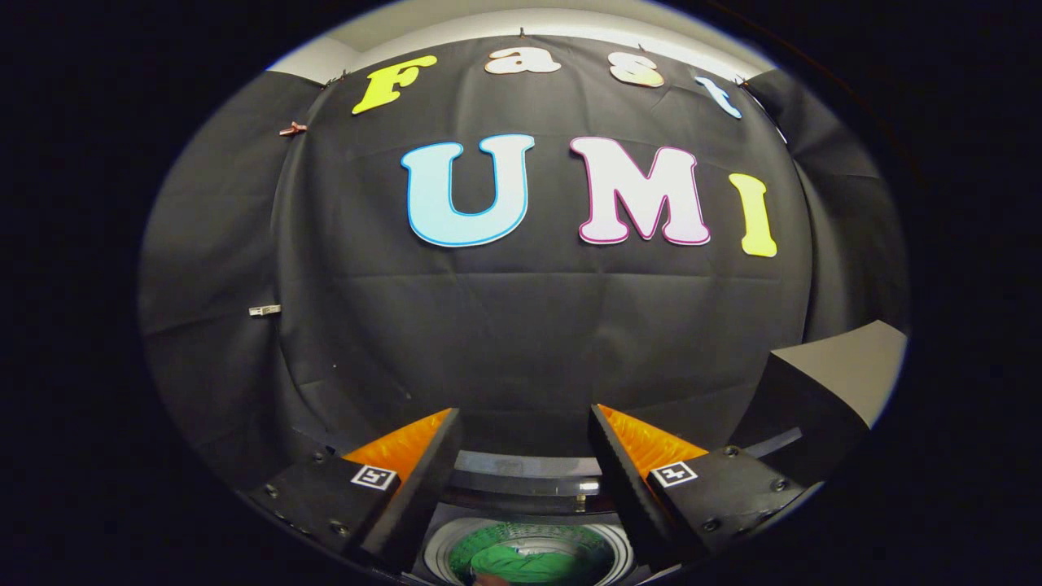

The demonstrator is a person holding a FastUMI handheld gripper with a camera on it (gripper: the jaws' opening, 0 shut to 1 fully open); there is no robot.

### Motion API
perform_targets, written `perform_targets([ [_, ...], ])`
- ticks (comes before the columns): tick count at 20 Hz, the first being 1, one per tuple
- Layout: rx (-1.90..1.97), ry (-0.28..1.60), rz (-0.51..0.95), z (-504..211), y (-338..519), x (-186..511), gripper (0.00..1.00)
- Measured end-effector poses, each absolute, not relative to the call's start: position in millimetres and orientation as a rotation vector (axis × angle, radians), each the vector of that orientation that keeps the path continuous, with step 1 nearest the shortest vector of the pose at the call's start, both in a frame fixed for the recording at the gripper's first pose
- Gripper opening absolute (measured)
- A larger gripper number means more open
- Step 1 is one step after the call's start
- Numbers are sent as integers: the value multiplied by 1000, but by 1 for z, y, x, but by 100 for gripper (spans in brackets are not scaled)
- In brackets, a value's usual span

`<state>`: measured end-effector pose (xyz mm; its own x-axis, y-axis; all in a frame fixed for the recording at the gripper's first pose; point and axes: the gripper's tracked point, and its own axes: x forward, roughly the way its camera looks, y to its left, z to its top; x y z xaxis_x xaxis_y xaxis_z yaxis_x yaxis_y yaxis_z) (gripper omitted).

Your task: Put the clothes into the washing machine and then close the washing machine lid.

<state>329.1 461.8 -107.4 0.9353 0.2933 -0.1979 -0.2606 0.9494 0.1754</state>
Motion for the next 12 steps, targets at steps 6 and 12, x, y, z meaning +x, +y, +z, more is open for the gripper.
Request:
perform_targets([
  [6,170,258,247,-133,454,297,97],
  [12,134,233,236,-147,449,271,97],
])
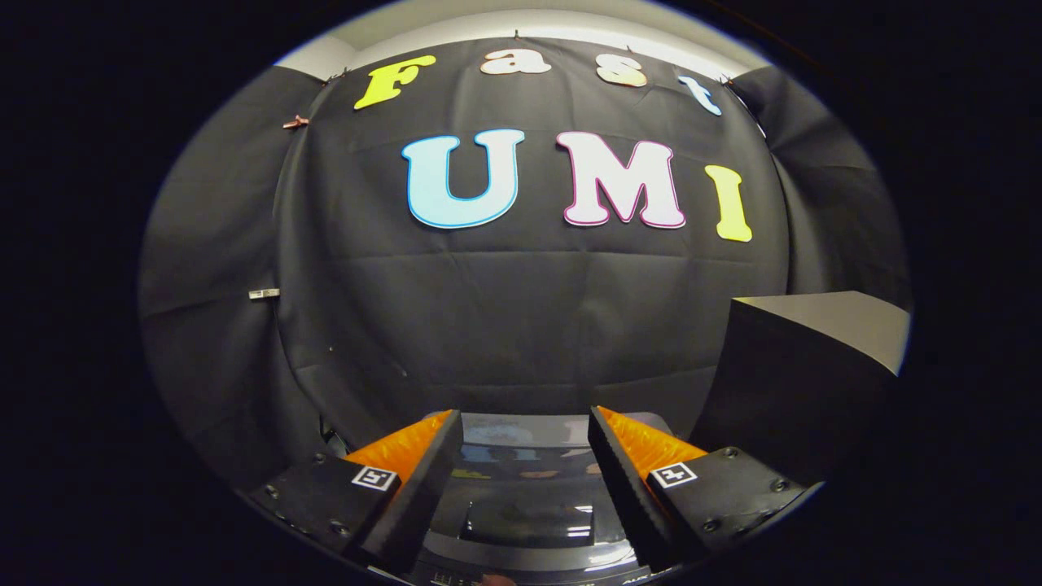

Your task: Put the clothes into the washing machine and then close the washing machine lid.

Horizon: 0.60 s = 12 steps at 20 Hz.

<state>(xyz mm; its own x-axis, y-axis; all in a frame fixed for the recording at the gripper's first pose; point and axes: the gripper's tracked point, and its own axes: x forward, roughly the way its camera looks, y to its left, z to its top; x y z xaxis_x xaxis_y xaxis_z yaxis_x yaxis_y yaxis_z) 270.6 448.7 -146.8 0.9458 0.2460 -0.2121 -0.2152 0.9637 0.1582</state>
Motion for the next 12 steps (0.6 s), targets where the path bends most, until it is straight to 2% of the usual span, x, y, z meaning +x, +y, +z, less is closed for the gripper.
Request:
perform_targets([
  [7,109,210,239,-134,432,255,97],
  [12,115,173,294,-106,411,239,97],
])
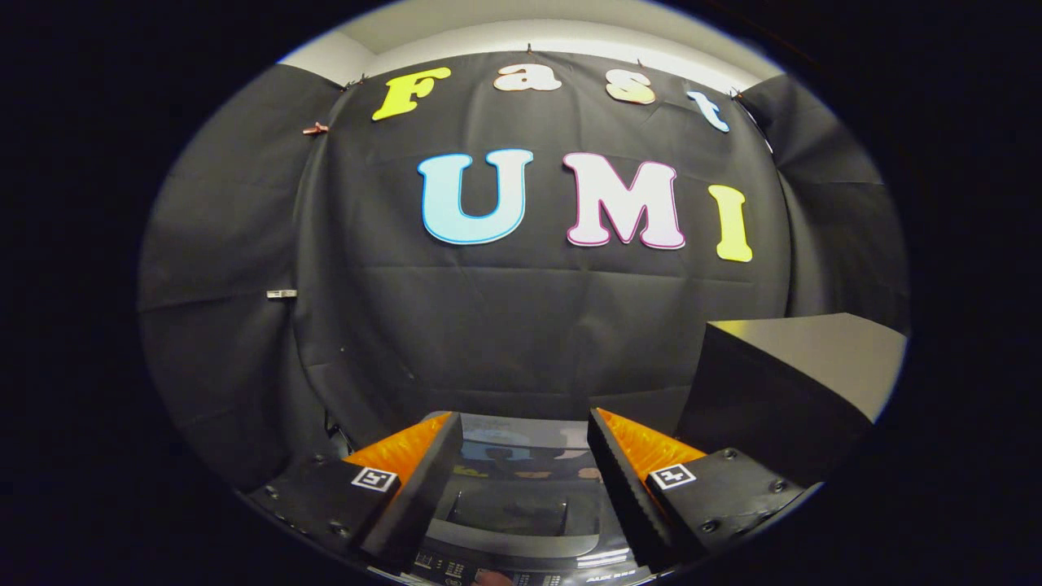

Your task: Put the clothes into the washing machine and then close the washing machine lid.

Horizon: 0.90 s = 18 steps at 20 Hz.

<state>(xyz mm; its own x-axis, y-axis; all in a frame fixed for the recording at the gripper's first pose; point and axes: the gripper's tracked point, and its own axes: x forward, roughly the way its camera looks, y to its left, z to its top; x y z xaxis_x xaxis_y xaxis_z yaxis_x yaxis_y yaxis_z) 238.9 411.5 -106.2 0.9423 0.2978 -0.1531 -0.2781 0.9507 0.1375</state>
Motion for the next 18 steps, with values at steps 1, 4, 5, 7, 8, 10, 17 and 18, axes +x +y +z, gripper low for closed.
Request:
perform_targets([
  [1,103,168,297,-101,405,235,96],
  [4,68,135,305,-83,382,221,96],
  [5,66,117,305,-76,375,217,96],
  [7,76,92,302,-64,358,205,96],
  [8,85,90,300,-60,350,200,96],
  [10,94,91,303,-55,333,188,96],
  [17,84,54,277,-44,263,146,96],
  [18,90,55,275,-44,254,140,96],
])
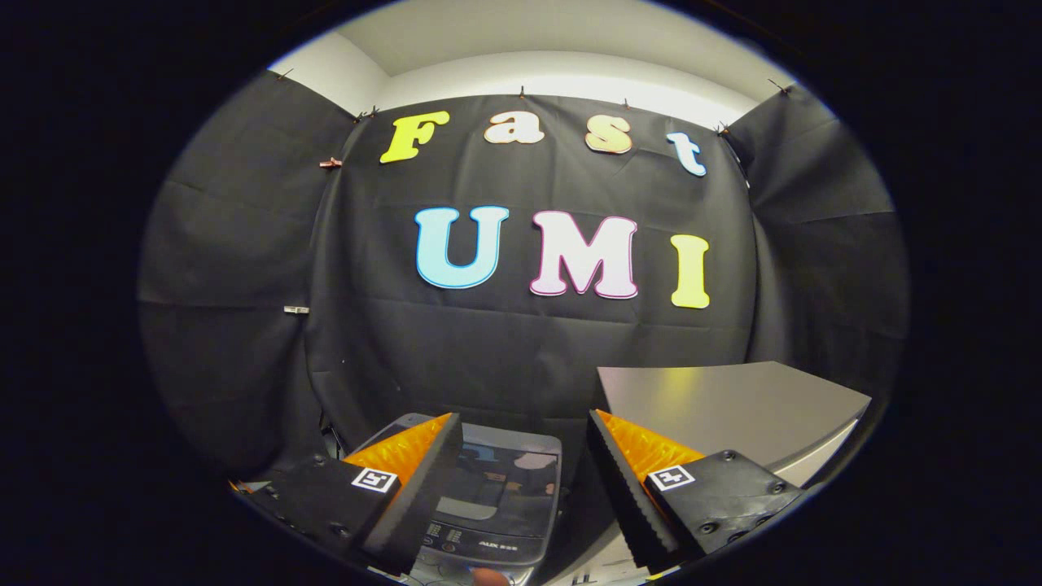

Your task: Put the clothes into the washing machine and then close the washing machine lid.

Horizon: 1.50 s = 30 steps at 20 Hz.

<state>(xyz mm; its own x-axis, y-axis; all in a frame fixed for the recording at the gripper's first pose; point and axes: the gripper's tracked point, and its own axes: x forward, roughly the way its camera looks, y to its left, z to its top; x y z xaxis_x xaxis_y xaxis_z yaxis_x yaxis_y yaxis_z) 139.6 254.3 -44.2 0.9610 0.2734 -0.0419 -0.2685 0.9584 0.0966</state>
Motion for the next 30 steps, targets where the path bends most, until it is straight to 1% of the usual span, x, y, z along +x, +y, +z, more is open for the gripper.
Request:
perform_targets([
  [4,125,30,295,-39,222,108,96],
  [9,68,29,230,-42,169,85,96],
  [15,128,-3,184,-31,146,59,96],
  [18,123,-30,162,-27,143,49,96],
  [30,71,-1,194,-40,159,52,96],
])
